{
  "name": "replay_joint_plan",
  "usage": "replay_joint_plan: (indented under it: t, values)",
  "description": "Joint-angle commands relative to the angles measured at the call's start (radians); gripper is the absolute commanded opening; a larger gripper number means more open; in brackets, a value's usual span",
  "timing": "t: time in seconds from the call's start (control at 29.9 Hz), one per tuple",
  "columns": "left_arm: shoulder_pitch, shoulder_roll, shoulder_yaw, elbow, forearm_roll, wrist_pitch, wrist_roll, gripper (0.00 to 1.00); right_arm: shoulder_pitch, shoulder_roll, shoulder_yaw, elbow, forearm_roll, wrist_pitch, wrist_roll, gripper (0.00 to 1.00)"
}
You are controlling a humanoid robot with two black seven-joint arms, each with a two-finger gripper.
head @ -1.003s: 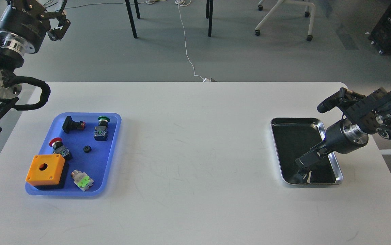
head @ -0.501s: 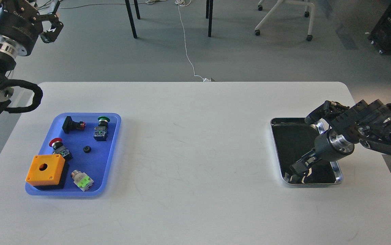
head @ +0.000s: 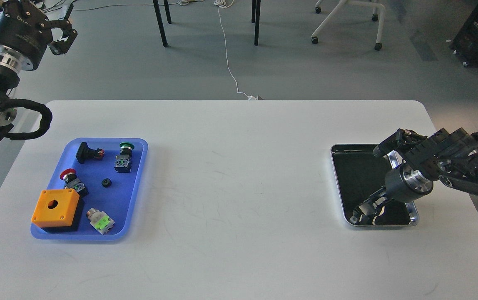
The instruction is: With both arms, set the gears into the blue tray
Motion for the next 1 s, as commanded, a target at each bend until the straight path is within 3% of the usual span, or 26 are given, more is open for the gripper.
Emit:
replay_joint_plan:
  t: [0.0, 0.3, 0.5, 0.97]
  values:
    - [0.003, 0.01, 0.0, 0.0, 0.001, -0.002, 0.0, 0.98, 0.007, -0.008, 0.0, 0.004, -0.003, 0.0, 0.0, 0.51]
    - [0.003, 0.015, 0.0, 0.0, -0.001, -0.003, -0.002, 0.98, 0.011, -0.013, -0.012, 0.008, -0.018, 0.0, 0.0, 0.51]
    - [0.004, 0.022, 0.0, 0.0, -0.001, -0.003, -0.002, 0.98, 0.012, -0.011, -0.012, 0.007, -0.032, 0.0, 0.0, 0.38]
    - [0.004, 0.022, 0.0, 0.0, -0.001, -0.003, -0.002, 0.98, 0.017, -0.013, -0.012, 0.007, -0.034, 0.0, 0.0, 0.19]
